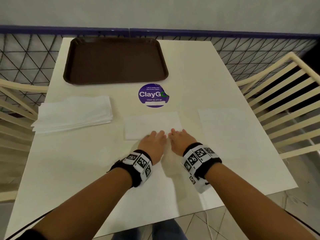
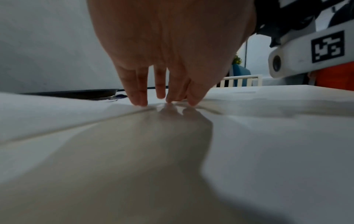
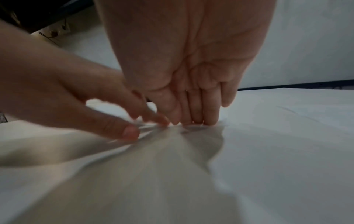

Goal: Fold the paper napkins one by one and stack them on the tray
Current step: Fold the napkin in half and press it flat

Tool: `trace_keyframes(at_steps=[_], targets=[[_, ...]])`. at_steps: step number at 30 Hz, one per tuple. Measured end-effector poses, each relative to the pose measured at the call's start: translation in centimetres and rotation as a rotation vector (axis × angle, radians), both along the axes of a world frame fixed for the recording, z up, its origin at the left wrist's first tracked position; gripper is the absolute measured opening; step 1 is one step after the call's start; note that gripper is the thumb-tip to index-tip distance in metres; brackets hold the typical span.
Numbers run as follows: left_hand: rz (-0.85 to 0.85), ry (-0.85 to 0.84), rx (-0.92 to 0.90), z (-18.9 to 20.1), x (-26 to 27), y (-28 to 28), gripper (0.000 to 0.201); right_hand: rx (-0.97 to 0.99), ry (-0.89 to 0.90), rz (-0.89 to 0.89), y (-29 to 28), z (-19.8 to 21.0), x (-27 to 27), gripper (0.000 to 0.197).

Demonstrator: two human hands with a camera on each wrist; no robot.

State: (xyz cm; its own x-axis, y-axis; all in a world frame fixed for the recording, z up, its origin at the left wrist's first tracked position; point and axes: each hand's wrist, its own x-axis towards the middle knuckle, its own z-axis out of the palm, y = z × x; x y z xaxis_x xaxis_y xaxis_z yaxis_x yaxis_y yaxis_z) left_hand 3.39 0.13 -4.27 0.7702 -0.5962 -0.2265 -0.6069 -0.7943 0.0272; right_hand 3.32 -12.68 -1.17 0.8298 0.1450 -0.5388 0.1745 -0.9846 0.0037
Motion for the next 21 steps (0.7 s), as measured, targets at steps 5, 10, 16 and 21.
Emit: trace_keyframes(at_steps=[5,10,16,21], targets=[[0.042,0.007,0.092,0.3,-0.6,2.8,0.052,0.001,0.027,-0.075,-0.1,0.9,1.4,0.034],[0.136,0.021,0.156,1.1,-1.0,7.5,0.044,-0.030,0.012,-0.010,0.3,1.6,2.5,0.029],[0.193,0.067,0.140,2.7,0.2,8.1,0.043,-0.070,0.016,0.119,1.2,2.4,3.7,0.028],[0.165,0.139,0.126,2.9,2.2,5.7,0.060,-0.056,0.020,0.207,1.5,2.6,4.6,0.034]])
